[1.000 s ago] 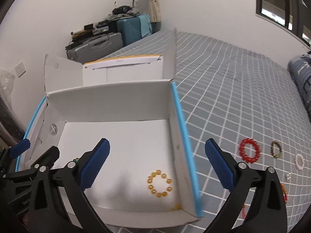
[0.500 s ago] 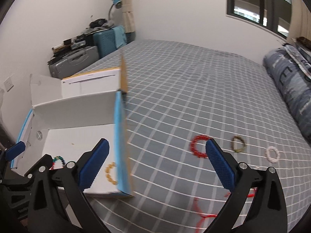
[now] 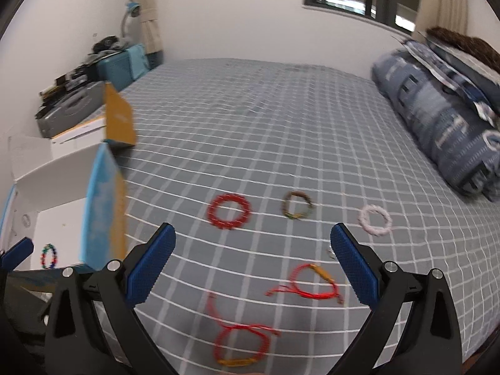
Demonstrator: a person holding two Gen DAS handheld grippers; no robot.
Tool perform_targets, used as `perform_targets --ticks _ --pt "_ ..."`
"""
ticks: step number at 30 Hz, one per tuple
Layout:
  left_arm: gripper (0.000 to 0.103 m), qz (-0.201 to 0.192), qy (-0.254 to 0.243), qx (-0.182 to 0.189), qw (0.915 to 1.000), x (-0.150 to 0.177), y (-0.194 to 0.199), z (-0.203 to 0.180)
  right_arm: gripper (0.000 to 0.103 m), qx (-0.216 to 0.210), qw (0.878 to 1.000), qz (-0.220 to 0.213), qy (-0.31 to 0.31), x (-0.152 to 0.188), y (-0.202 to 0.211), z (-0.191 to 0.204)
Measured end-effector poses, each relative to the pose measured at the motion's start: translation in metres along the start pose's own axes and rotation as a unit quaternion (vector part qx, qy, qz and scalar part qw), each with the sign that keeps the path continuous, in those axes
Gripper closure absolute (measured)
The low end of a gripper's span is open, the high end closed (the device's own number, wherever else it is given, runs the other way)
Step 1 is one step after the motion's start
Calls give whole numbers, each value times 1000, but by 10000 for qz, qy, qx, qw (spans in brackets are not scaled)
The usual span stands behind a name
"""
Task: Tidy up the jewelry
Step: 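Move both tools back over the red string bracelets on the bed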
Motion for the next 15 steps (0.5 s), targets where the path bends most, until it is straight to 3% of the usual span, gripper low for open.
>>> perform_targets --ticks 7,15 --pt "6 142 -322 339 9988 10 -24 -58 8 295 9979 519 -249 21 -33 -52" --pt "6 572 -561 899 9927 35 -52 -105 8 295 9923 1122 -430 54 -72 -92"
Point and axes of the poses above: each gripper's, at about its wrist camera, not at the fingertips, and y roughly against the way its jaws point, z to its left, x to its underside, the point moved 6 cm from there along -y, roughly the way its jaws point, and after that the axes turned 6 degrees about -y, right-handed, at the moved point
